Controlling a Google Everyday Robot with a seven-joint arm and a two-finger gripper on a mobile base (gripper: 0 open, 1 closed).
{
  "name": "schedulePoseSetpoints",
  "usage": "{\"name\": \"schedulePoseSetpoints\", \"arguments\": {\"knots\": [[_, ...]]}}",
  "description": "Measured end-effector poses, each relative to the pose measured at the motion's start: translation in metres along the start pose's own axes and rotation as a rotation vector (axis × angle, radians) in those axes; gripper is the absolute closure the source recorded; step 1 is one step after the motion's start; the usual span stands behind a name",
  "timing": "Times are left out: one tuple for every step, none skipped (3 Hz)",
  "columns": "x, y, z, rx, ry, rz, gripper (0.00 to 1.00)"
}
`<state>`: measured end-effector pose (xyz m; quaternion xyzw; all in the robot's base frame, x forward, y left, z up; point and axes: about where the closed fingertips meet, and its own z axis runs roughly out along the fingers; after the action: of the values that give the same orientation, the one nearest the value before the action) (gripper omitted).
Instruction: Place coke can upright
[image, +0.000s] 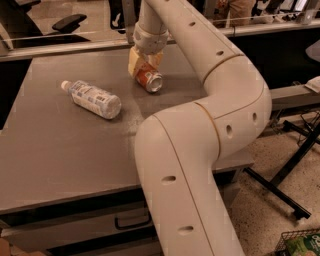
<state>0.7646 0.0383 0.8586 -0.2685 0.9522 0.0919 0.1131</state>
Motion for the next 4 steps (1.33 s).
{"name": "schedulePoseSetpoints", "arguments": {"knots": [[-0.003,0.004,-0.021,-0.019,-0.040,-0.039,0.82],[-0.001,-0.002,-0.071,-0.042,-0.160,-0.088,1.00],[0.009,-0.011,-0.131,-0.064,-0.338,-0.148,1.00],[0.032,-0.005,-0.171,-0.100,-0.504,-0.242,1.00]]}}
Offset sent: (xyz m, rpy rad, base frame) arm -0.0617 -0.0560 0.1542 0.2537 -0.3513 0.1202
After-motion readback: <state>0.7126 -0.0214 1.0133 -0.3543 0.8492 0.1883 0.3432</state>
